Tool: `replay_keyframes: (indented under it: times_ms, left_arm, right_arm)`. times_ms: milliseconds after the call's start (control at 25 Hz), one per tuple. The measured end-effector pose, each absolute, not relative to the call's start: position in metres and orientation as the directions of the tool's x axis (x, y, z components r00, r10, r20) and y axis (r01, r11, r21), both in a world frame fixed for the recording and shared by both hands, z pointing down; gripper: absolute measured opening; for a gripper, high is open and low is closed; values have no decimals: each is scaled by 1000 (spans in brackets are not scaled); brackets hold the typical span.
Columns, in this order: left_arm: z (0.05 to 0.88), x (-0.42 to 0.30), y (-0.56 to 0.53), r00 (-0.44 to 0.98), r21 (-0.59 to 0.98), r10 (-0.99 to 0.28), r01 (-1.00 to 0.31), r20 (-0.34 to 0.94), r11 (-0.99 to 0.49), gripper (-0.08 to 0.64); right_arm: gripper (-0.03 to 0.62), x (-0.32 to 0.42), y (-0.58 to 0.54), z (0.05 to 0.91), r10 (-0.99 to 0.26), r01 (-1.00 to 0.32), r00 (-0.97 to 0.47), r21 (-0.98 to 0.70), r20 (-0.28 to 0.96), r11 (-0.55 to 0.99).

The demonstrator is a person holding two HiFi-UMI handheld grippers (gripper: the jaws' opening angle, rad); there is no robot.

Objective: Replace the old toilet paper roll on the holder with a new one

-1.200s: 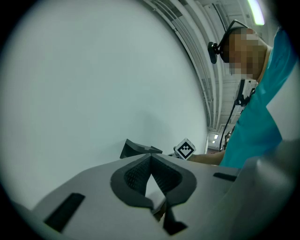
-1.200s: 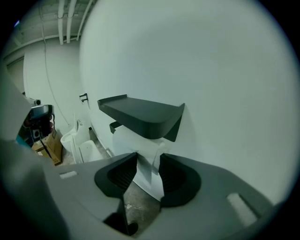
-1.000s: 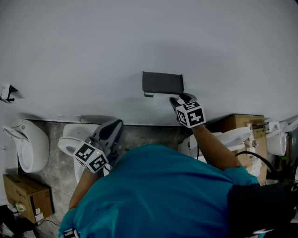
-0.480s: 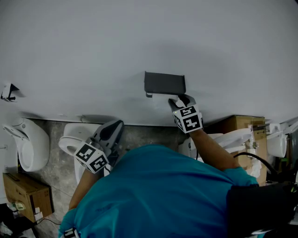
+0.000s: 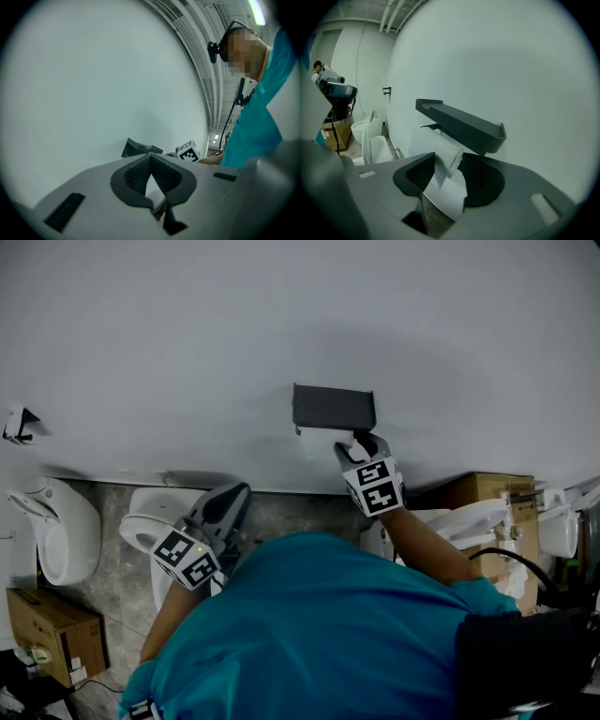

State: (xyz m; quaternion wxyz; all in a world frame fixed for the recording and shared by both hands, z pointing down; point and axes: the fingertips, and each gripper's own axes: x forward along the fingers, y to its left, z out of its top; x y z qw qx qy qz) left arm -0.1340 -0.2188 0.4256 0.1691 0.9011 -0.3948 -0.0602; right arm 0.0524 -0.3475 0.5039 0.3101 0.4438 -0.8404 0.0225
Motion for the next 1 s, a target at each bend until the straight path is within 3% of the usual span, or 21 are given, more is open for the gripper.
replay_keyframes:
  times_ms: [560, 720, 1000]
  left_arm:
    - [426, -137, -218, 678, 355, -734, -693, 26, -627, 9]
    - [427, -135, -220, 683, 350, -730, -691, 29, -632, 8]
    - [424, -133, -232, 694, 337, -720, -680, 9, -651, 9]
  right_arm:
    - [160, 33, -341, 506, -700, -731, -453, 220, 552, 646]
    - [201, 41, -339, 502, -702, -737, -456, 210, 546, 642]
    - [207, 58, -318, 480, -658, -714, -541, 129, 523, 689]
